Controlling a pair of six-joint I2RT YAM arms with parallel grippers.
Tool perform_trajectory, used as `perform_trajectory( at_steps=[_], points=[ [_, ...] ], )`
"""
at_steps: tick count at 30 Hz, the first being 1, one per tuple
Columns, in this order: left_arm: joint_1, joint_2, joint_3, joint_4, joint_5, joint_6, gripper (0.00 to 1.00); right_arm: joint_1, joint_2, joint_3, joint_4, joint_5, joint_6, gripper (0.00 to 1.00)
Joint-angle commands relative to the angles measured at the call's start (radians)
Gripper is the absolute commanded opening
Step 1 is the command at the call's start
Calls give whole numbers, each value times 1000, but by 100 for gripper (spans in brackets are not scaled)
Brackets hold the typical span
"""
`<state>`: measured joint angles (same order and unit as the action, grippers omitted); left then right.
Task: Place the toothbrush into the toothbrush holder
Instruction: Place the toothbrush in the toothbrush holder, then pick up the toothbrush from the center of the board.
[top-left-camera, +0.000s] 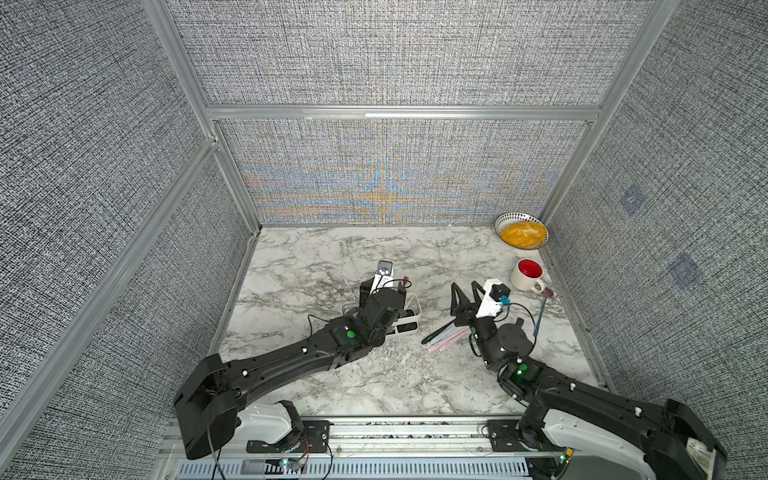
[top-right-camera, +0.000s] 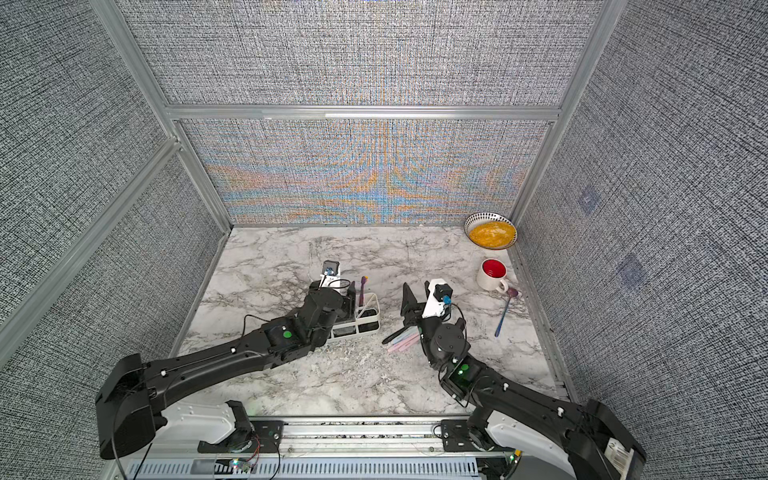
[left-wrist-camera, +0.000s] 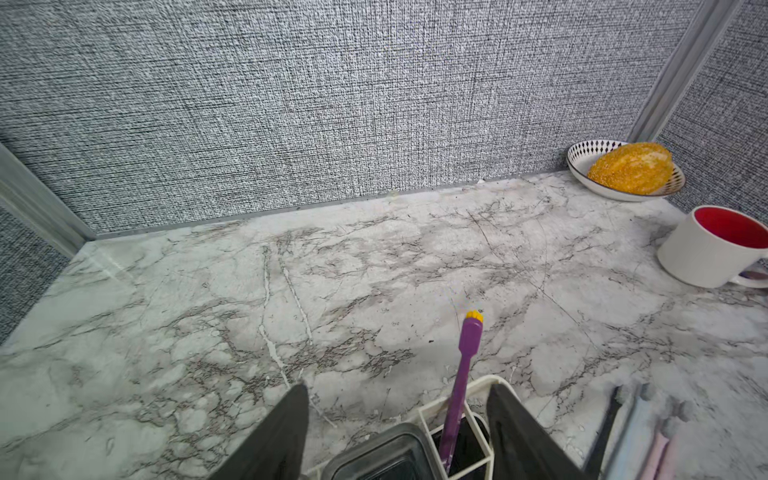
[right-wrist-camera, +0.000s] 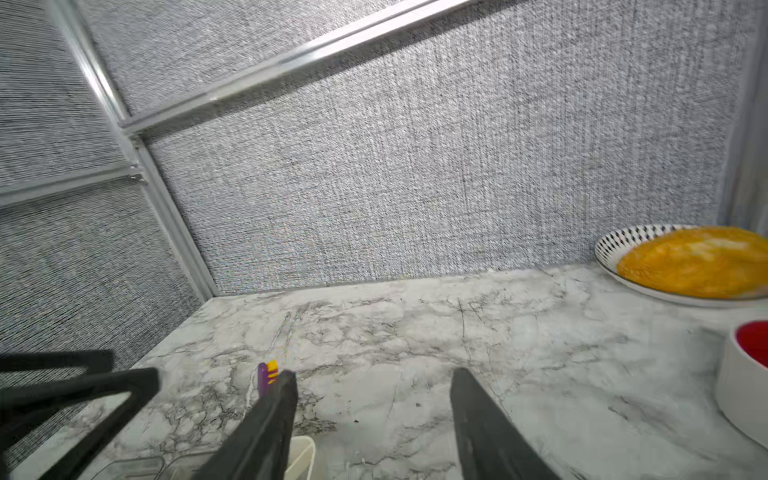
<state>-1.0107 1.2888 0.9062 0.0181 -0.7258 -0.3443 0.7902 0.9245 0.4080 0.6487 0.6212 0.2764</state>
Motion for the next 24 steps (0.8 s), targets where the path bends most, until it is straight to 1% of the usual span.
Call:
perform_trajectory(
  at_steps=[1,3,5,7,10,13,16,18,21,24],
  points=[
    [2,-35,37,-120,-82,-21,78,-60,-24,104,-571,39,243,66],
    [3,-35,84,-226,-127,-42,79,-121,-22,145,-704,-52,289,67],
    [4,-24,127,-321,-166,-68,80,-184,-2,169,-779,-164,316,68],
    [12,-18,151,-395,-186,-89,86,-246,47,191,-827,-273,330,68],
    [40,-30,140,-415,-153,-101,94,-310,160,218,-857,-401,327,69],
    [80,-57,117,-415,-83,-118,96,-346,273,241,-872,-505,330,68],
    [116,-91,97,-427,-43,-128,96,-370,339,229,-834,-568,340,67],
    [134,-112,79,-426,-33,-127,97,-380,362,221,-812,-588,350,64],
    [164,-140,49,-423,-14,-126,96,-388,386,217,-814,-592,360,60],
    [183,-160,20,-413,0,-133,96,-391,393,197,-818,-582,364,58]
  ],
)
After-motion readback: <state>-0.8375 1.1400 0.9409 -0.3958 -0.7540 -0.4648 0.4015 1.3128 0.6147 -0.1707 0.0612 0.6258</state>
